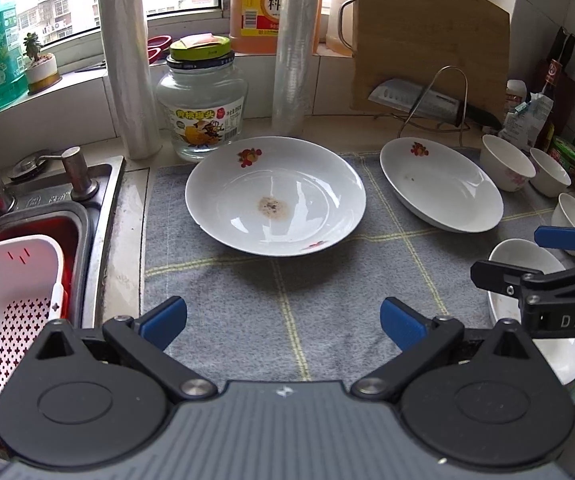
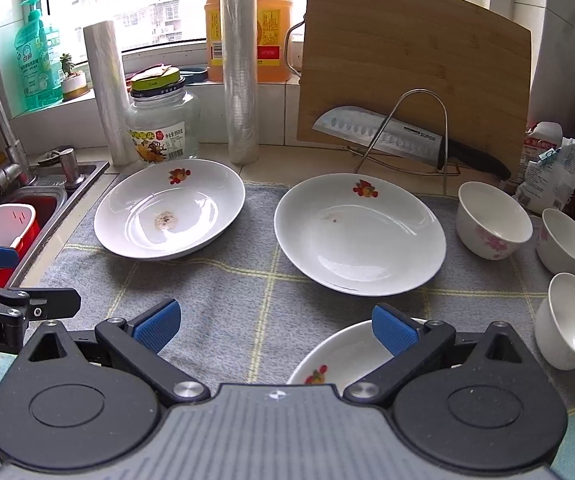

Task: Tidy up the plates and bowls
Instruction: 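Move the left tool toward the stained white plate beside the glass jar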

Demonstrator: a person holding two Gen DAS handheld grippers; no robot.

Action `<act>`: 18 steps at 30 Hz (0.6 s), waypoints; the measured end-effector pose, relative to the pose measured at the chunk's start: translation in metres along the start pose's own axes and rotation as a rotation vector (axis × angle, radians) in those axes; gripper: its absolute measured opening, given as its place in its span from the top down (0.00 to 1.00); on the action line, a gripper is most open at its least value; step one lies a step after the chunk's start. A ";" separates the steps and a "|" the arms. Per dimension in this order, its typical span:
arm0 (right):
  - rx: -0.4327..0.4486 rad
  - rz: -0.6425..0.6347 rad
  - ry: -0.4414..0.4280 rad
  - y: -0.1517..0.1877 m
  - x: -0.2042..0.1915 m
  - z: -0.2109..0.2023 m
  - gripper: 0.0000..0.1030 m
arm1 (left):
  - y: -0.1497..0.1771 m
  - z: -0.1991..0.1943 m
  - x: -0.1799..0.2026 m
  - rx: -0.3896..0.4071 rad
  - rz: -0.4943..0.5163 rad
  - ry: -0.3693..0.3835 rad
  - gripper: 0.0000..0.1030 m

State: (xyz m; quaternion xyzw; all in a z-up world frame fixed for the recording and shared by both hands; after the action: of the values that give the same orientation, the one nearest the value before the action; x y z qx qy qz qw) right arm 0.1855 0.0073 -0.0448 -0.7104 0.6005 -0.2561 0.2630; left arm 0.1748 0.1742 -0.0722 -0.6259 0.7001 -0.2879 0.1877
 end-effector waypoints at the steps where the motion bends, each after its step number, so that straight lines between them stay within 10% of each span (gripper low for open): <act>1: -0.003 0.001 0.004 -0.003 -0.007 0.004 0.00 | -0.002 0.002 -0.006 -0.002 0.009 0.003 0.01; 18: -0.087 -0.132 -0.028 -0.010 -0.066 0.067 0.00 | -0.027 0.036 -0.060 -0.062 -0.052 0.043 0.01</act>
State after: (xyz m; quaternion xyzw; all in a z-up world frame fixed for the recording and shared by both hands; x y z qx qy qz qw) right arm 0.2281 0.0784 -0.0898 -0.7626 0.5593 -0.2366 0.2227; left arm 0.2272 0.2254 -0.0883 -0.6431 0.6960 -0.2844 0.1456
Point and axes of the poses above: each gripper's, at about its wrist camera, not at the fingertips, and z roughly the way its jaws point, x to its right, y to its underside, the point moved 5 cm from there along z, roughly the way its jaws point, and after that the axes turned 4 degrees about -z, right-handed, at the moved point
